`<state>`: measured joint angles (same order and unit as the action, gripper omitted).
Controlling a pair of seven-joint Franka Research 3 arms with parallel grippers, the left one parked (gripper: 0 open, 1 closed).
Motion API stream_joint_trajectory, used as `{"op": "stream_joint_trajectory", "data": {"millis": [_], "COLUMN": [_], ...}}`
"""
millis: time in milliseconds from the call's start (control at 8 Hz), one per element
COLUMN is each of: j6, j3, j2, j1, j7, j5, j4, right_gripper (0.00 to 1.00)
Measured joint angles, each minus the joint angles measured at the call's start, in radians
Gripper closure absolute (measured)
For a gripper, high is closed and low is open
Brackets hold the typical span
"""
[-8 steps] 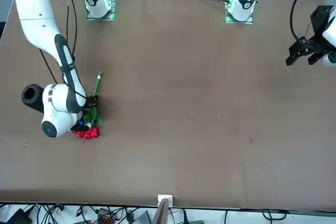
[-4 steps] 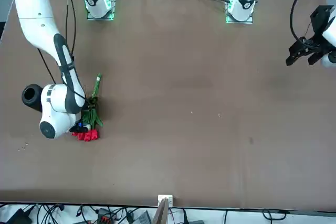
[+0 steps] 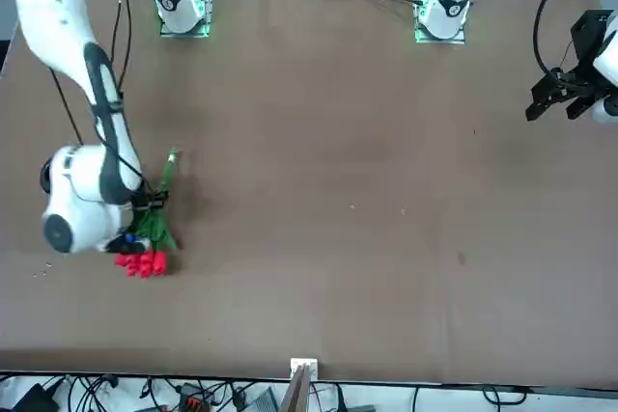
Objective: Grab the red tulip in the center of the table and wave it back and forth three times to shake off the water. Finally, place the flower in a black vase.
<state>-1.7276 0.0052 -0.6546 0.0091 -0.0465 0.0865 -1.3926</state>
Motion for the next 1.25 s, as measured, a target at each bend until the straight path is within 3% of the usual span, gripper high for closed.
{"op": "stream_joint_trajectory", "data": {"millis": [250, 375, 750, 875, 1000, 1250], "j6": [-0.048, -0.064, -0.115, -0.126, -0.138, -0.135], "j3": [-0.034, -0.08, -0.273, -0.322, -0.342, -0.335], "j2": [0.146, 0.215, 0.358, 0.38, 0.398, 0.451], "j1": [-0.006, -0.007, -0.028, -0.047, -0.073, -0.087], "j7": [-0.094, -0.121, -0.124, -0.093, -0.037, 0.012], "j5": [-0.007, -0.011, -0.015, -0.015, -0.014, -0.012], "j4": [0.007, 0.007, 0.012, 0.021, 0.033, 0.043], "right_gripper": [0.89, 0.89, 0.89, 0.89, 0.89, 0.89]}}
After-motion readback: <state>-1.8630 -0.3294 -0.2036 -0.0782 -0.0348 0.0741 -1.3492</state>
